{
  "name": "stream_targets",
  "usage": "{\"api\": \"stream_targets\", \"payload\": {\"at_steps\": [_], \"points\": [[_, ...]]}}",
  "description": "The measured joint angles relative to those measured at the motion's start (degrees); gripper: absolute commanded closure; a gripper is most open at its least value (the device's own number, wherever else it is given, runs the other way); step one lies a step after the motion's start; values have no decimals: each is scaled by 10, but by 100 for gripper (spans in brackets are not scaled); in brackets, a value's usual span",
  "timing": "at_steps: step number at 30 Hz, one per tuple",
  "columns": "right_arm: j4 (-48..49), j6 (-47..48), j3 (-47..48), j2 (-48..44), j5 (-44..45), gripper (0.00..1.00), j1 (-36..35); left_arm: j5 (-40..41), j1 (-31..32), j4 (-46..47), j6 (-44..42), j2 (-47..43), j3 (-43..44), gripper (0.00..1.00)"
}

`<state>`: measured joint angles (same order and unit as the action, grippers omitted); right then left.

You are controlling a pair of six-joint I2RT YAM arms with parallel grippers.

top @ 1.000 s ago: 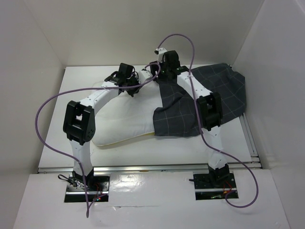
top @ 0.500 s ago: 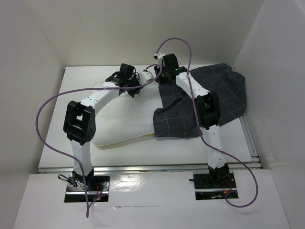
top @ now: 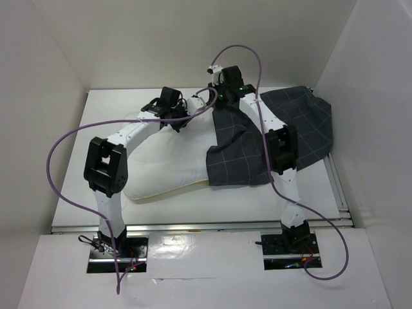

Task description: Put the pillow into the pillowcase

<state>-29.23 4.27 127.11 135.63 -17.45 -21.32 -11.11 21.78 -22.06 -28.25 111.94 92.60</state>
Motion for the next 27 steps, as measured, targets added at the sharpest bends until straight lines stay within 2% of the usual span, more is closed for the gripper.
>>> {"api": "stream_targets", "payload": {"at_steps": [12, 27], "points": [[0, -19, 22, 0, -18, 100, -40, 32, 2, -11, 17, -7, 1, 100], [17, -19, -12, -3, 18, 100, -30, 34, 13, -17, 19, -31, 2, 100]]}}
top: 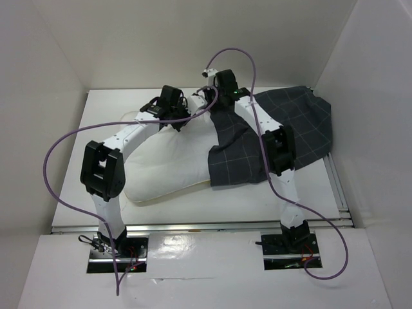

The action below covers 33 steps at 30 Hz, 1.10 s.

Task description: Put the pillow into the pillowcase

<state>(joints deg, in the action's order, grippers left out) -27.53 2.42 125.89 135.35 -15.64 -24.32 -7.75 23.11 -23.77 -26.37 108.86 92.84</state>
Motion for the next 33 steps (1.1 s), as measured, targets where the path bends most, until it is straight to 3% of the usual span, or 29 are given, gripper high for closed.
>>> {"api": "stream_targets", "payload": {"at_steps": [6, 9, 16, 19, 24, 33], "points": [[5, -3, -15, -1, -4, 99, 41, -11, 7, 24, -2, -7, -9, 100], [5, -9, -15, -1, -15, 85, 52, -15, 10, 42, -3, -7, -10, 100], [5, -11, -15, -1, -11, 68, 55, -16, 14, 44, -4, -7, -10, 100], [6, -10, -15, -1, -7, 68, 56, -16, 15, 44, -4, -7, -10, 100], [7, -10, -15, -1, -6, 100, 56, -16, 15, 44, -4, -7, -10, 100], [11, -13, -12, -1, -4, 100, 56, -16, 15, 43, -4, -7, -10, 100]]}}
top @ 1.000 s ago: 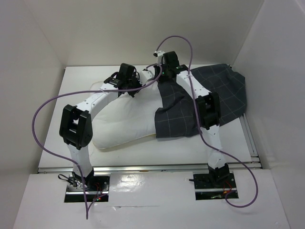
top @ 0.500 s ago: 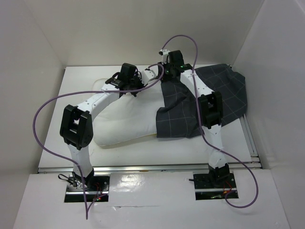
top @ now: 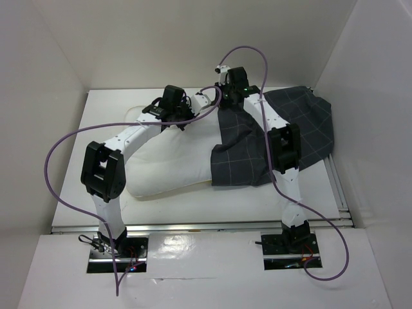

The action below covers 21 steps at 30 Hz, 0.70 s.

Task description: Put the pillow into the pillowcase

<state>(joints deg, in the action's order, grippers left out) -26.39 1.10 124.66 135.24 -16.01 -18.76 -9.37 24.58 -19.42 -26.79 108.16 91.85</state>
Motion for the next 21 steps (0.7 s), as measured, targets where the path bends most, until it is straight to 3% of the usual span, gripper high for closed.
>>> {"api": "stream_targets", "payload": {"at_steps": [1, 2, 3, 7, 8, 9, 12, 21], "points": [[0, -1, 2, 0, 0, 97, 0, 0, 0, 0, 0, 0, 0, 100], [1, -2, 4, 0, 0, 84, 0, 0, 0, 0, 0, 0, 0, 100], [1, -5, 7, 0, 0, 79, 0, 0, 0, 0, 0, 0, 0, 100], [5, -7, 10, 0, -1, 74, 0, -1, 0, 1, 0, 0, 0, 100], [5, -7, 10, 0, -1, 75, 0, -2, 0, 1, 0, 0, 0, 100], [5, -7, 10, 0, -1, 87, 0, -2, 0, 1, 0, 0, 0, 100], [5, -8, 10, 0, -1, 100, 0, -2, 0, 1, -1, 0, 0, 100], [6, -11, 15, 0, -12, 100, 0, -2, 0, 0, -1, 0, 0, 100]]}}
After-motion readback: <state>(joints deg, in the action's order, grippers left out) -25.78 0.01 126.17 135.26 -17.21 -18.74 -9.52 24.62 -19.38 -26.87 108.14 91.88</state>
